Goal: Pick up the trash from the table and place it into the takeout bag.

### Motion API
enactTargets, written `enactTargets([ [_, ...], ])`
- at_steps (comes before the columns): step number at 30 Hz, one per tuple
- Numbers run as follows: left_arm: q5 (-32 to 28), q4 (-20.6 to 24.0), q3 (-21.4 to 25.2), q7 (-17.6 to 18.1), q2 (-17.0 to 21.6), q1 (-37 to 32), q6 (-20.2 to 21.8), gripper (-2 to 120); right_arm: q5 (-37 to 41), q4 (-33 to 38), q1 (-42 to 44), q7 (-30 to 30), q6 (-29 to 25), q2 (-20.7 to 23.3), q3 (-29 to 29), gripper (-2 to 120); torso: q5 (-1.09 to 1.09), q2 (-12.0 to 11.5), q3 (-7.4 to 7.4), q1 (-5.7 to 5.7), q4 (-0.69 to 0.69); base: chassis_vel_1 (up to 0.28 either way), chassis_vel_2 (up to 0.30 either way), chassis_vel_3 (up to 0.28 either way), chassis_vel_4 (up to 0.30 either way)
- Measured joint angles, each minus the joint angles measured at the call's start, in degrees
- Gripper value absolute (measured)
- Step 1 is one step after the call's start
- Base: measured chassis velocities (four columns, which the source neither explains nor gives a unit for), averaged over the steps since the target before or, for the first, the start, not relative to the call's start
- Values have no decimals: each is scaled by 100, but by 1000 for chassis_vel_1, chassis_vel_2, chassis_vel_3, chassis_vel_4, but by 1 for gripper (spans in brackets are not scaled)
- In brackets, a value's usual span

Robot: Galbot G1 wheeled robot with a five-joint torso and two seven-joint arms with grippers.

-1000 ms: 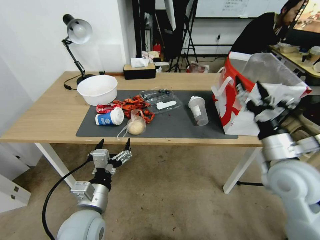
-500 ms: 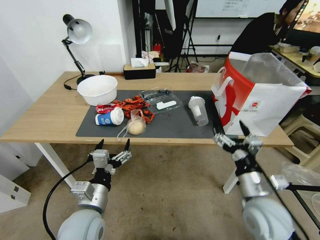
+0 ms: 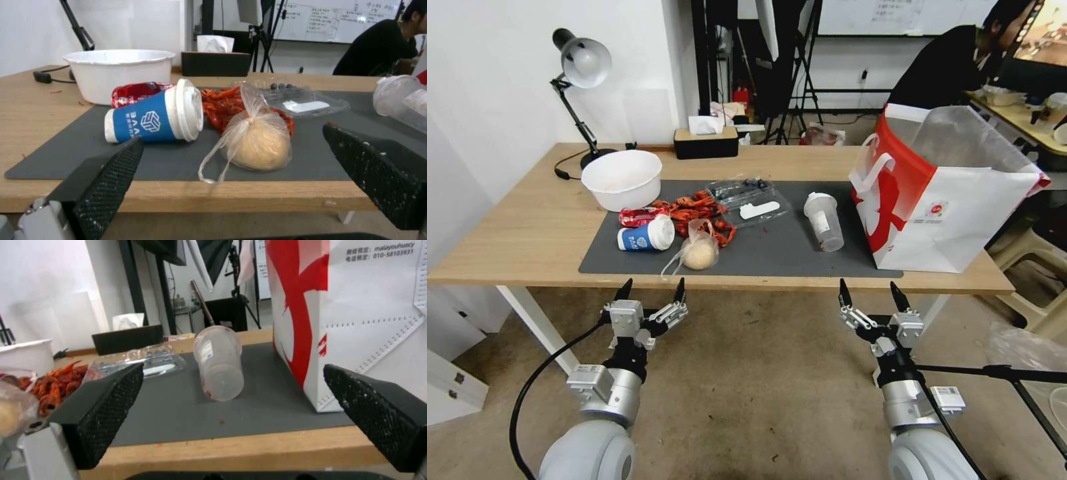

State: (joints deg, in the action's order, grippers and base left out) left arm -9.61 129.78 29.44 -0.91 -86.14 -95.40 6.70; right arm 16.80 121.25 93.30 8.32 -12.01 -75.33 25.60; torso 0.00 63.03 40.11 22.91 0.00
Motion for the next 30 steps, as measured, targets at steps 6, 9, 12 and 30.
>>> enactTargets([
  [6,1,-26,-6,1,-15,15,-4,100,145,60,-394,224,297,96,-7,100,0,0,0,1,0,0,0,0,0],
  [9,6,-33,-17,1,-27,16,-5,100,293,60,-614,341,520,183,-23,100,1,0,0,1,0,0,0,0,0],
  [12,21,-41,-23,1,-41,13,-19,100,638,-71,-972,511,854,381,-92,100,1,0,0,1,0,0,0,0,0],
  [30,105,-117,-17,-2,-137,-37,-71,100,2038,-970,-2918,1545,2557,839,-859,100,1,-1,0,2,0,0,0,0,0],
])
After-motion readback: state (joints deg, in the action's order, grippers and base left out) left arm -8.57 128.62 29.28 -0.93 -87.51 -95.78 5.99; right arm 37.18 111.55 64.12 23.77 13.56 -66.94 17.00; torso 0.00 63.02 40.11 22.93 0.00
